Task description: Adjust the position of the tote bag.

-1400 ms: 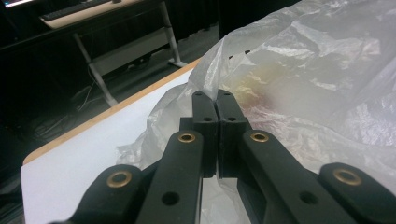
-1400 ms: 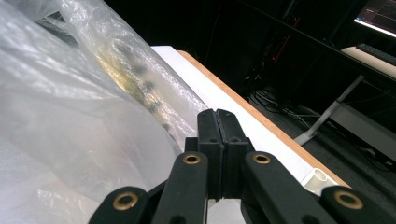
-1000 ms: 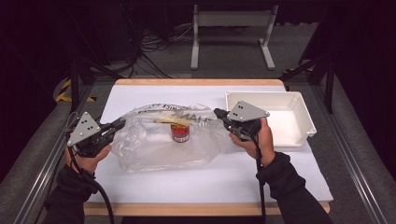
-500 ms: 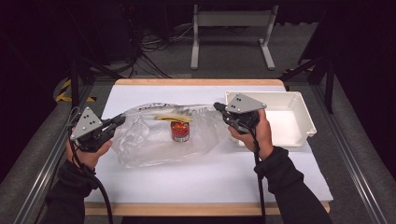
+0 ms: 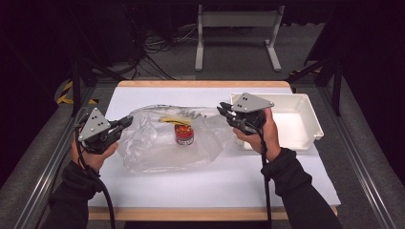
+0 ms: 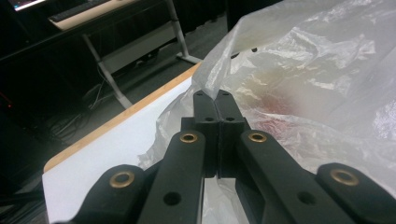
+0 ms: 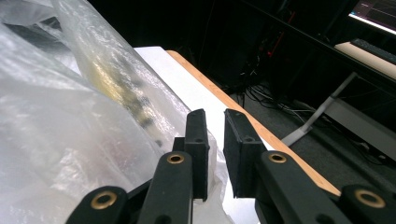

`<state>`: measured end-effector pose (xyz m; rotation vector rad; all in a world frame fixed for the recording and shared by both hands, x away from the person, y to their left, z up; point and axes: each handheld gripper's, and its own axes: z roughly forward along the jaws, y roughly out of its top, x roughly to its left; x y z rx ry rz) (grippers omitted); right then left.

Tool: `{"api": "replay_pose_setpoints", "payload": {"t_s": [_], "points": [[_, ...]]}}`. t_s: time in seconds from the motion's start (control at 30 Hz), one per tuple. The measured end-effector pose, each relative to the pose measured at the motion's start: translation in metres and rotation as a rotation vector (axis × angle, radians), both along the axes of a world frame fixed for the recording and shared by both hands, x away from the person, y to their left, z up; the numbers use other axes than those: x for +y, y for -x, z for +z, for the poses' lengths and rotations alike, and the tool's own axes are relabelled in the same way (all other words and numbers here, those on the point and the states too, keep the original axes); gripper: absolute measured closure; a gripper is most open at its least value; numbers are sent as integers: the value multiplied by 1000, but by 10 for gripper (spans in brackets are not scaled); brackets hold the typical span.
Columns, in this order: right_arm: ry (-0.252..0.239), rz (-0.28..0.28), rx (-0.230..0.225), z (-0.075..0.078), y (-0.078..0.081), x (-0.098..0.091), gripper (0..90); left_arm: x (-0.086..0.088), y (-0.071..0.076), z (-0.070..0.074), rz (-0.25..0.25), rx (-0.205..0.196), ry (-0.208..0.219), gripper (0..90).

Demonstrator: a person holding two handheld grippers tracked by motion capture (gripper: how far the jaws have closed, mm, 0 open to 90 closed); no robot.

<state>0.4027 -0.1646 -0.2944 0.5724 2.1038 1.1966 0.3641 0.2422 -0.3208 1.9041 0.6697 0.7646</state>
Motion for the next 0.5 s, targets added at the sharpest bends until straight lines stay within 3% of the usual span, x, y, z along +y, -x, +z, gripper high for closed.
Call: {"api": "replay_pose_setpoints", "payload": {"t_s": [0.27,0.4,0.5], "points": [[-33,18,13,9,7,-4,595,-4,0,1,-9,0,-7,900],[-57,28,15,15,11,-6,600,-7,0,0,-13,6,-15,900],[-58,72,13,19,18,-2,669,-9,-1,0,-3,9,-25,900]]}}
